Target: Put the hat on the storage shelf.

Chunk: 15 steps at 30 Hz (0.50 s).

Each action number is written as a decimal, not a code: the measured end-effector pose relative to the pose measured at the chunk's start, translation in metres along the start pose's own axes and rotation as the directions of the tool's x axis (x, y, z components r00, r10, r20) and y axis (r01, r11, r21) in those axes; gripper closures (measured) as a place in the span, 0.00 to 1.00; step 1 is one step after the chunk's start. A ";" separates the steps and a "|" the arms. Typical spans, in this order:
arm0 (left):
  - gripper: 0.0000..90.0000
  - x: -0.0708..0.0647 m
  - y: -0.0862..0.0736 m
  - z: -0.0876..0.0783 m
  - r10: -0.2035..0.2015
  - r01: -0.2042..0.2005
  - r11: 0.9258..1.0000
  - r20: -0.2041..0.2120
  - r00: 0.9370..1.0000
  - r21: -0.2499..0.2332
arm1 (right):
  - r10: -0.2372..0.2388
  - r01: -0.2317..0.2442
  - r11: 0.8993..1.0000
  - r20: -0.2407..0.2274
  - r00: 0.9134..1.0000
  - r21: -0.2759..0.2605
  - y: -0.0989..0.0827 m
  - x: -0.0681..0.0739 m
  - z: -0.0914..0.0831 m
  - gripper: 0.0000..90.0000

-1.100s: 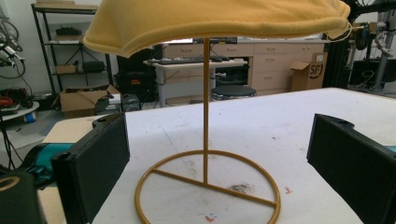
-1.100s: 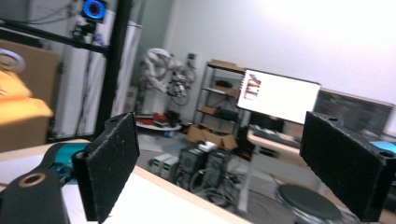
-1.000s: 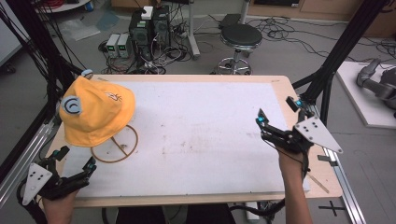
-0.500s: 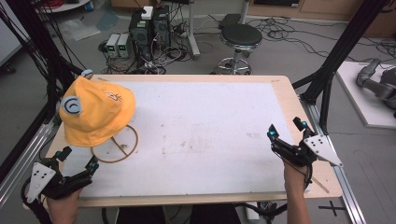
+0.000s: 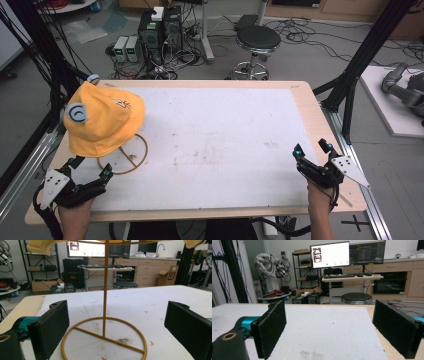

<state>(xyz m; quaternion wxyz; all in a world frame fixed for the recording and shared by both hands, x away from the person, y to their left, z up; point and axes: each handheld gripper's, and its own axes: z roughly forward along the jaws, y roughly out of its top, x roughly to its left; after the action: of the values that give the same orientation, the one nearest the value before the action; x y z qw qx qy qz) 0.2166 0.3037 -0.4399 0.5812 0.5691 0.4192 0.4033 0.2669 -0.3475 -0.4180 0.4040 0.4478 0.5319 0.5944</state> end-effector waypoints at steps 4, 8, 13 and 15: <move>0.07 0.001 0.000 -0.001 -0.002 0.002 1.000 -0.001 1.000 -0.001 | -0.001 0.001 1.000 -0.014 1.000 0.008 0.000 0.002 0.002 0.13; 0.07 0.003 0.000 -0.002 -0.013 0.013 1.000 -0.003 1.000 -0.004 | -0.004 0.005 1.000 -0.031 0.999 0.027 -0.003 0.006 0.005 0.13; 0.07 0.003 0.000 -0.003 -0.017 0.017 1.000 0.006 1.000 -0.002 | 0.000 0.001 1.000 -0.032 0.999 0.019 -0.003 0.007 0.005 0.13; 0.07 0.002 0.000 -0.003 -0.016 0.016 1.000 0.010 1.000 -0.001 | 0.004 -0.003 1.000 -0.031 1.000 0.012 -0.002 0.007 0.004 0.13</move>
<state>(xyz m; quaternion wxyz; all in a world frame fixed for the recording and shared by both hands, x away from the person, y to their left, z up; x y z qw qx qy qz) 0.2148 0.3068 -0.4398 0.5871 0.5673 0.4206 0.3958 0.2687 -0.3391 -0.4189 0.3919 0.4419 0.5410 0.5988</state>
